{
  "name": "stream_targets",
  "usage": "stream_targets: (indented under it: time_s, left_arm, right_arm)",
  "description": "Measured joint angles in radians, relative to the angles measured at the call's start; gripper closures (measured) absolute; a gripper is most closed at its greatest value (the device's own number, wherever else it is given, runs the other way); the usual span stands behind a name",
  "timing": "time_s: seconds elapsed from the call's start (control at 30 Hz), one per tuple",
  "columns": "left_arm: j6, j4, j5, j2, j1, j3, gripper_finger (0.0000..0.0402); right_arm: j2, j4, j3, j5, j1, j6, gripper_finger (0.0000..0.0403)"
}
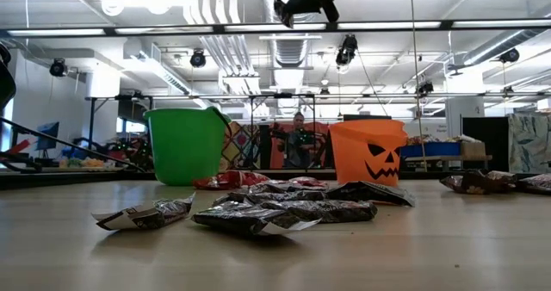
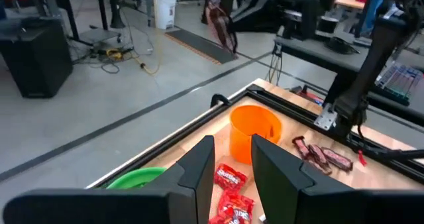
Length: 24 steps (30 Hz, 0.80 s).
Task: Sort candy
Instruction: Put the brown chocolate into the orange bucket
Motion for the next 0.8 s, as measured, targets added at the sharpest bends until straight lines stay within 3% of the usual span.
stream_targets:
  time_s: [0.27,0.6,0.8]
  left_arm:
    - [-0.001,0.023,0.185,0.033,0.186,0.0,0.0325]
    - [0.043,0.104,0.281,0.098,0.386,0.0,0.0325]
    - [0.075,0.126,0.323,0.121,0.44,0.002,0.0325]
  right_arm:
    - [0.001,-0.05,-0.04,-0.093,-0.136,0.003,0.0365]
    - [-0.03,-0.802,-0.033,-0.116,-0.187,0.139,0.0365]
    - [-0.017,-0.843,-0.101,-0.109,-0.179,0.093,0.0365]
